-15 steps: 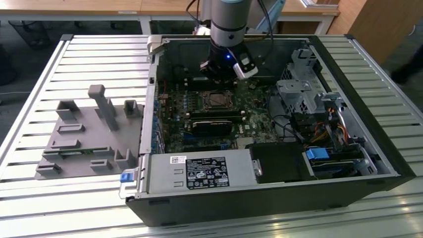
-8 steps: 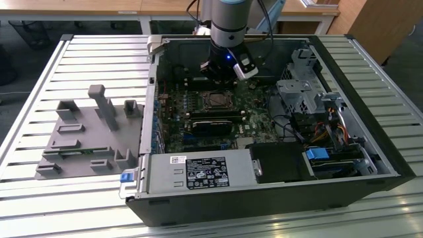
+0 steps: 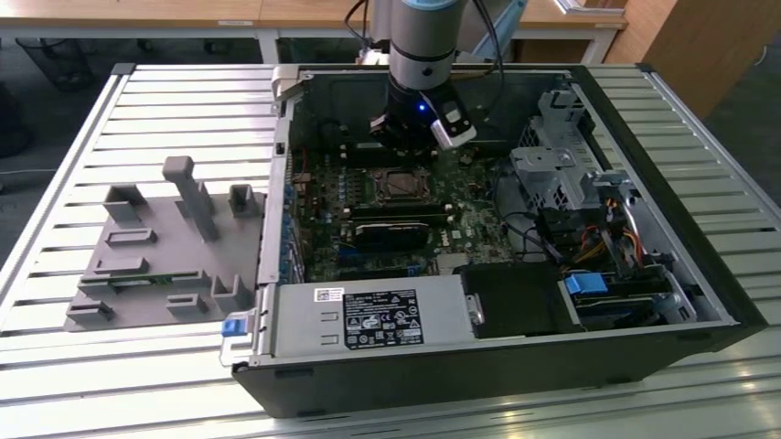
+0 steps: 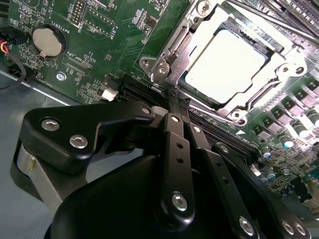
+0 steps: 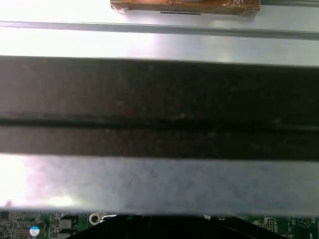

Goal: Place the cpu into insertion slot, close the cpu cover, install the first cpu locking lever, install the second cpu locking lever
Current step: 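Install the first cpu locking lever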

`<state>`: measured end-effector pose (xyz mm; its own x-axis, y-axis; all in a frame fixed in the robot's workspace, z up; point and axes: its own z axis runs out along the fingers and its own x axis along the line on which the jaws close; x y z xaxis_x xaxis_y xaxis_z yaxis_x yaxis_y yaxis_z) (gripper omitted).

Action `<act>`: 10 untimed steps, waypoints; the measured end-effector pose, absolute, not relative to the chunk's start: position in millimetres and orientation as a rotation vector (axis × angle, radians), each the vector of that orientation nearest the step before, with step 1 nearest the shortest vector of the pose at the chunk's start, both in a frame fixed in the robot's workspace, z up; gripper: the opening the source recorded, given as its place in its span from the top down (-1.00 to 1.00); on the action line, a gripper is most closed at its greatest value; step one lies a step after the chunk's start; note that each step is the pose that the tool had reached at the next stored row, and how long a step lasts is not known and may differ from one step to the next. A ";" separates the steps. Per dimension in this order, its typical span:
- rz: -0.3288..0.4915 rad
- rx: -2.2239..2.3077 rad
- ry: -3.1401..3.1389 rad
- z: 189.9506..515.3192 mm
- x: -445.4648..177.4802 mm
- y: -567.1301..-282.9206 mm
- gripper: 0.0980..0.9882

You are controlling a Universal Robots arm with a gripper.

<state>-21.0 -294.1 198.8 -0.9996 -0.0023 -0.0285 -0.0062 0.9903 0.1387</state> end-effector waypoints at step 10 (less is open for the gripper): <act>0.217 -0.007 3.106 199.4 -20.9 -294.1 0.98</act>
